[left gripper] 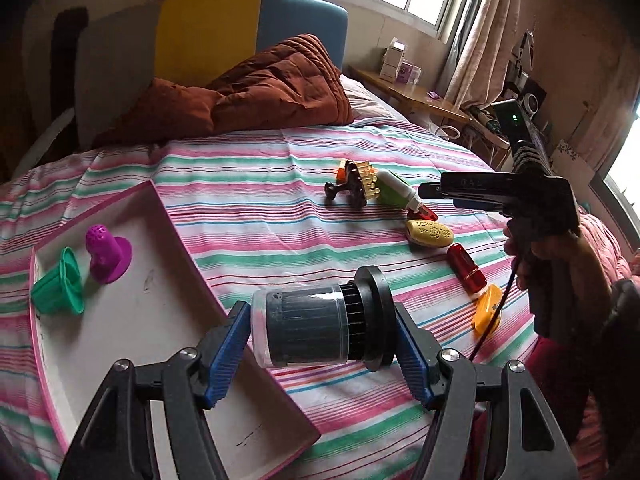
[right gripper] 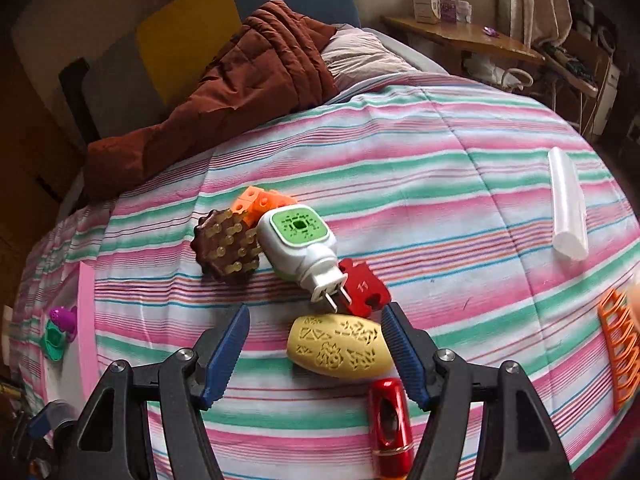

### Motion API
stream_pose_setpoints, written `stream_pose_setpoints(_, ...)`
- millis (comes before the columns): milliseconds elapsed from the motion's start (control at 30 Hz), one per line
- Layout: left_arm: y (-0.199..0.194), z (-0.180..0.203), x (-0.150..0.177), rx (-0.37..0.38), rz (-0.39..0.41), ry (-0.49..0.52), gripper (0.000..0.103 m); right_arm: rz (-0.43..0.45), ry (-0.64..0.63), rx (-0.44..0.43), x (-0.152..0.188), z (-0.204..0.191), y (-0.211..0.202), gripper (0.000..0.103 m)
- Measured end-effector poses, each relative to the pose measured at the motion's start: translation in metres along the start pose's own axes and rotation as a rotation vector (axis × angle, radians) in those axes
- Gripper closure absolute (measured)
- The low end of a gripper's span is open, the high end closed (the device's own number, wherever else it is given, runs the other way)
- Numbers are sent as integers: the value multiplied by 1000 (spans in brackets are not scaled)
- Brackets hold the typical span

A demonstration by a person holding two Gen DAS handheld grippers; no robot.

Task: Organize rigid objects
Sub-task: 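Return the left gripper to the pile and grasp the dark cylindrical cup, then place the dark cup in the tray with left gripper while right grasps white plug device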

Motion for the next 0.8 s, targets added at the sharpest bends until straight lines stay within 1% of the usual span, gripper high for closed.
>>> stream_pose_setpoints(67,-6,-8,5,-1,2,-27,34,-1,-61,27,-10,-9,8,34)
stream_pose_setpoints(200,-15,-20,14,-9,5,-66,34,-48,-185,94,-24,-27,38,34)
stream_pose_setpoints(333,-19,-31,21,-15,-1,-101,34,-98,-237,115,-30,-39,64,34)
stream_pose_setpoints(367,-19,-33,23,-17,-5,-108,34,-109,-235,111,-30,-41,70,36)
stream_pose_setpoints(433,-19,-35,26,-19,-10,-119,34,-120,-217,79,-31,-44,72,48)
stream_pose_setpoints(467,-20,-35,28,-19,-12,-123,34,-130,-212,54,-29,-45,72,49)
stream_pose_setpoints(533,-20,-36,32,-18,-15,-129,34,-144,-237,4,-18,-55,68,49)
stream_pose_setpoints(600,-21,-36,34,-18,-19,-134,34,-161,-310,-6,0,-67,66,49)
stream_pose_setpoints(667,-23,-36,37,-19,-18,-137,34,-151,-380,-8,18,-79,60,49)
stream_pose_setpoints(800,-28,-37,41,-27,-11,-143,34,-188,-424,-44,44,-91,51,49)
Point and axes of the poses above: each gripper's, at about its wrist camera, not at the fingertips, and y roughly the way its jaws point, z to its right, x to its underside, the point moved 2 cm from there along y, roughly the way its jaws point, and after that the axes turned 15 degrees about y, right-handed, at the moved point
